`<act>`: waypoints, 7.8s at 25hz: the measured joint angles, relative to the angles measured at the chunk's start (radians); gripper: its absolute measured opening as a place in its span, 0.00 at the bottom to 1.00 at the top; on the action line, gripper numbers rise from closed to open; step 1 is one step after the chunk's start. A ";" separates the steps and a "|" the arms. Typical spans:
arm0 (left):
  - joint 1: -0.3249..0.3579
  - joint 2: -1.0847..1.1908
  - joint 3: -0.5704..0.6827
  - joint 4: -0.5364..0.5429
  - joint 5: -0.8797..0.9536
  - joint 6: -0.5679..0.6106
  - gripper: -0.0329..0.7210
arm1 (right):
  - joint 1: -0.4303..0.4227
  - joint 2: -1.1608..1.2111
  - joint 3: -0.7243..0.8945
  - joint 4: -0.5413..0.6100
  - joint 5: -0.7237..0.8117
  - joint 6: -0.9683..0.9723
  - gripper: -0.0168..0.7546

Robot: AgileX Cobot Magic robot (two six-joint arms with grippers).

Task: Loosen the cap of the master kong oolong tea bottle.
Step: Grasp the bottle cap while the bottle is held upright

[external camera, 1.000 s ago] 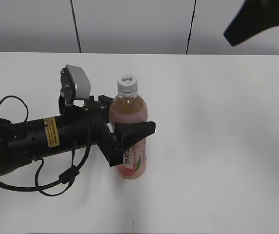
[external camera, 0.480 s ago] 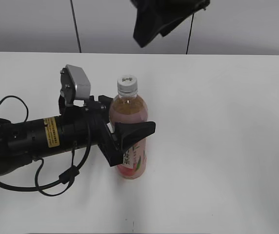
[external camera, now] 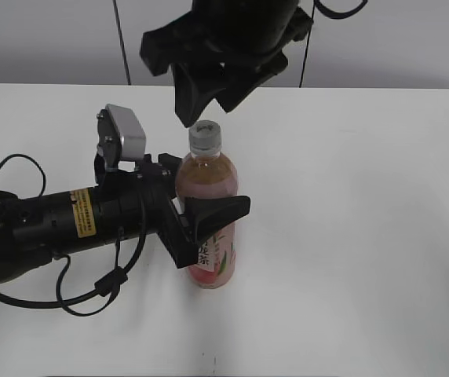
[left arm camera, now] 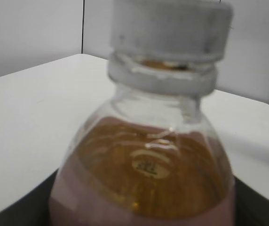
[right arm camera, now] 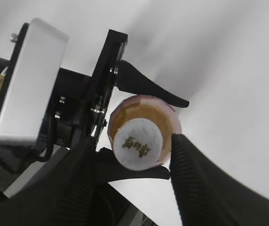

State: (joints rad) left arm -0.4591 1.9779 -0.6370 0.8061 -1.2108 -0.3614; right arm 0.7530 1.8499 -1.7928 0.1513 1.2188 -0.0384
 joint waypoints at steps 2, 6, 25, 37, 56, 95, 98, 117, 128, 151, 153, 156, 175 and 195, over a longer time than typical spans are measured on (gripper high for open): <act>0.000 0.000 0.000 0.000 0.000 0.000 0.65 | 0.000 0.004 0.000 0.002 0.000 0.031 0.52; 0.000 0.000 0.000 0.000 0.000 0.001 0.65 | 0.001 0.004 0.000 0.007 0.001 0.083 0.52; 0.000 0.000 0.000 -0.001 0.000 0.002 0.65 | 0.001 0.044 -0.002 0.017 0.002 0.138 0.52; 0.000 0.000 0.000 -0.001 0.000 0.002 0.65 | 0.001 0.044 0.041 0.022 0.003 0.149 0.52; 0.000 0.000 0.000 -0.003 0.000 0.006 0.65 | 0.001 0.042 0.035 0.010 0.009 -0.070 0.39; 0.000 0.000 0.000 0.030 -0.003 0.029 0.65 | -0.002 0.034 0.028 0.033 0.002 -2.324 0.39; 0.000 0.000 0.000 0.031 -0.004 0.029 0.65 | -0.006 0.034 0.028 0.048 0.002 -2.341 0.39; 0.001 0.000 0.000 0.021 -0.001 0.018 0.65 | 0.002 0.032 0.008 0.134 0.005 -1.517 0.66; 0.001 0.000 0.000 0.023 -0.001 0.018 0.65 | 0.002 0.014 -0.094 0.057 0.005 -0.424 0.78; 0.001 0.000 0.000 0.024 -0.001 0.018 0.65 | 0.002 -0.023 0.063 0.026 0.005 0.194 0.73; 0.001 0.000 0.000 0.024 -0.001 0.018 0.65 | 0.002 -0.019 0.063 0.026 0.005 0.204 0.70; 0.001 0.000 0.000 0.024 -0.001 0.018 0.65 | 0.002 -0.013 0.063 0.026 0.005 0.209 0.67; 0.001 0.000 0.000 0.028 -0.002 0.018 0.65 | 0.002 0.045 0.031 0.027 -0.019 0.212 0.62; 0.001 0.000 0.000 0.030 -0.001 0.018 0.65 | 0.002 0.045 0.031 0.007 -0.002 -0.133 0.39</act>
State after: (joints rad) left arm -0.4581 1.9779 -0.6370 0.8363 -1.2119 -0.3429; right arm 0.7554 1.8950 -1.7618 0.1586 1.2163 -0.1718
